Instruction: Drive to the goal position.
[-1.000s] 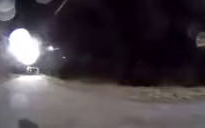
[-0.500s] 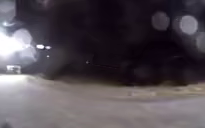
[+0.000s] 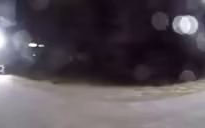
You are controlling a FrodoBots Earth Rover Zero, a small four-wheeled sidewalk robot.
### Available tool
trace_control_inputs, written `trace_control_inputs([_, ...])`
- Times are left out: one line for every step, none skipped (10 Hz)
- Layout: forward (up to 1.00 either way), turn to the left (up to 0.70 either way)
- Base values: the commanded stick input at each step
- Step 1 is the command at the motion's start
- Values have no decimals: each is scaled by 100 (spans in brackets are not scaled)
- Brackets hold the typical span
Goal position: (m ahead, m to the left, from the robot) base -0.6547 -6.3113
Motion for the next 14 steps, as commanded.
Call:
trace_control_inputs([0, -70])
trace_control_inputs([0, -70])
trace_control_inputs([0, -70])
trace_control_inputs([0, -70])
trace_control_inputs([0, -70])
trace_control_inputs([0, -70])
trace_control_inputs([0, -70])
trace_control_inputs([0, -70])
trace_control_inputs([0, -70])
trace_control_inputs([0, -70])
trace_control_inputs([0, -70])
trace_control_inputs([0, -70])
trace_control_inputs([0, -70])
trace_control_inputs([0, -70])
